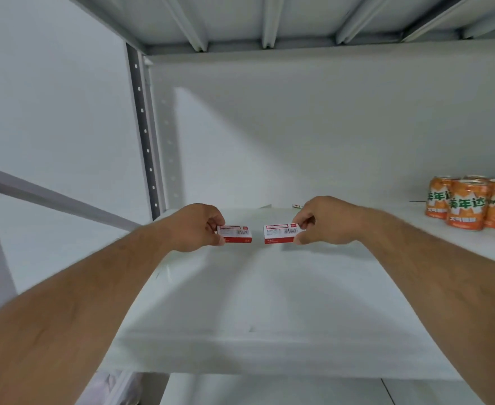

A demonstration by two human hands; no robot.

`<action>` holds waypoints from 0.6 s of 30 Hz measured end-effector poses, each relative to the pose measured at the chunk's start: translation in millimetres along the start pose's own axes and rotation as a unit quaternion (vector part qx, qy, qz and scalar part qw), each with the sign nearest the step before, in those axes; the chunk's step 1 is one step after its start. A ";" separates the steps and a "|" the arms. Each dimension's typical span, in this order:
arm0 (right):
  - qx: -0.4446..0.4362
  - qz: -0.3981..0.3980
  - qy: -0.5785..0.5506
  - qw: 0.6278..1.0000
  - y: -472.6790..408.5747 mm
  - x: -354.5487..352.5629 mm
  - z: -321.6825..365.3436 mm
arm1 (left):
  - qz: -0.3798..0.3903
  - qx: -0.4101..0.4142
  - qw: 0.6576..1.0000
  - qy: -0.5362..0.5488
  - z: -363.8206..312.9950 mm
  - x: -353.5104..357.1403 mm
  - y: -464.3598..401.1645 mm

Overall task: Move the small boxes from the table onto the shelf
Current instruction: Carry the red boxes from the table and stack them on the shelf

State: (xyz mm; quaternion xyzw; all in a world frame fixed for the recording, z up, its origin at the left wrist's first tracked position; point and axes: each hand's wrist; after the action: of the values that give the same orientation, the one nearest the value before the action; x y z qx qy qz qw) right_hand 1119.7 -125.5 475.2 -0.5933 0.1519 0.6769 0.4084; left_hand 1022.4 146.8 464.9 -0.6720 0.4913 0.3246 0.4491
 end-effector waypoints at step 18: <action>0.067 0.067 0.008 0.995 -66.0 29.7 -19.1 | 0.040 0.001 0.998 -0.056 17.1 21.5 -54.7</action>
State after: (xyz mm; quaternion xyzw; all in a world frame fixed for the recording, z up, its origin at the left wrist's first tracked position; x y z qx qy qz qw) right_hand 1182.1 -86.7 461.3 -0.5586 0.2399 0.6862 0.3994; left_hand 1081.2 160.9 454.9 -0.6322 0.4919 0.3787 0.4637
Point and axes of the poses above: each hand's wrist, its own y-axis away from the middle knuckle, its own x-axis out of the palm, z = x × y, and after that the axes turned 5 degrees about -z, right-handed
